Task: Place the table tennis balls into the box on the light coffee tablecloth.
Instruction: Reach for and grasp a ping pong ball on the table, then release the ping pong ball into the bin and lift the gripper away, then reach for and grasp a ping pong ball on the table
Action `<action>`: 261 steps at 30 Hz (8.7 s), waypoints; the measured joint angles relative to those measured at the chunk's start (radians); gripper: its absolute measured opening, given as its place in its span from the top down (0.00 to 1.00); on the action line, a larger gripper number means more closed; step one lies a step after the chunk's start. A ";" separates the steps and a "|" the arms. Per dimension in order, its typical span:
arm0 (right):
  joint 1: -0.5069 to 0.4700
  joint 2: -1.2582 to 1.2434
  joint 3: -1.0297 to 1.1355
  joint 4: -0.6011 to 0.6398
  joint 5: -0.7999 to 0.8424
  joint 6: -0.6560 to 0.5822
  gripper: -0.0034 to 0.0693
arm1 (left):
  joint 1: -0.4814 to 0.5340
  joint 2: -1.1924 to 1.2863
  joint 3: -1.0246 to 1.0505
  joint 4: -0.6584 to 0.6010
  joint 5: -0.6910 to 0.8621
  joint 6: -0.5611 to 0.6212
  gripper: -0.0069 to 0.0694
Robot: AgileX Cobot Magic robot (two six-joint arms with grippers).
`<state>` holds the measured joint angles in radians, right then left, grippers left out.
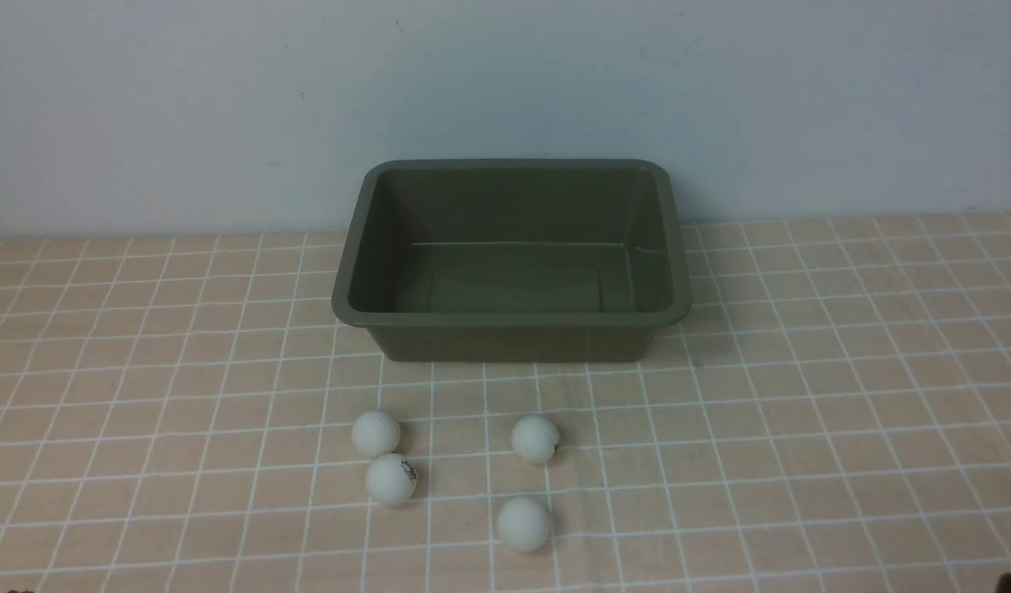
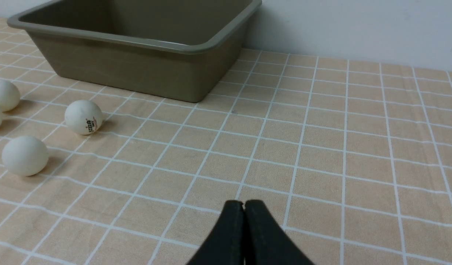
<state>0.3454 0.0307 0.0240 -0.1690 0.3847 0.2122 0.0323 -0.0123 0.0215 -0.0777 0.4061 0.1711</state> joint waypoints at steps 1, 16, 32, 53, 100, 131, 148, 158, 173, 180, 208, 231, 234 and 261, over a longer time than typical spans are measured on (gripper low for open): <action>0.000 0.000 0.000 0.000 0.000 0.000 0.98 | 0.000 0.000 0.000 0.000 0.000 0.000 1.00; 0.000 0.000 0.000 0.000 0.000 0.000 0.98 | 0.000 0.000 0.007 -0.106 -0.084 -0.050 1.00; 0.000 0.000 0.008 0.149 -0.238 0.109 0.98 | 0.000 0.000 0.007 -0.392 -0.169 -0.153 1.00; 0.000 0.000 0.008 0.202 -0.476 0.211 0.98 | 0.000 0.000 0.008 -0.930 -0.234 -0.196 1.00; 0.000 0.093 -0.417 -0.147 -0.468 0.344 0.25 | 0.000 0.187 -0.451 -1.090 -0.049 0.844 0.16; 0.003 1.121 -0.870 0.505 0.544 -0.242 0.25 | 0.000 0.941 -0.593 -0.209 0.405 0.081 0.16; 0.365 1.591 -1.166 0.534 0.478 -0.289 0.30 | 0.000 0.941 -0.619 -0.099 0.573 -0.047 0.16; 0.375 1.799 -1.383 0.400 0.578 -0.170 0.30 | 0.000 0.941 -0.619 -0.099 0.576 -0.047 0.16; 0.442 1.897 -1.423 0.297 0.599 -0.086 0.30 | 0.000 0.941 -0.619 -0.099 0.550 -0.047 0.16; 0.442 1.922 -1.428 0.294 0.561 -0.083 0.30 | 0.000 0.941 -0.619 -0.099 0.548 -0.047 0.16; 0.442 2.014 -1.479 0.341 0.548 -0.112 0.46 | 0.000 0.941 -0.619 -0.099 0.547 -0.046 0.16; 0.200 2.126 -2.048 0.151 0.594 -0.133 0.46 | 0.000 0.941 -0.619 -0.099 0.547 -0.044 0.16; 0.157 2.168 -2.048 0.205 0.594 -0.133 0.46 | 0.000 0.941 -0.619 -0.099 0.547 -0.044 0.16; 0.134 2.189 -2.220 0.375 0.860 -0.151 0.36 | 0.000 0.941 -0.619 -0.099 0.549 -0.044 0.16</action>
<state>0.4791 2.2199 -2.1959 0.2063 1.2448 0.0614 0.0323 0.9287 -0.5980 -0.1765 0.9556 0.1270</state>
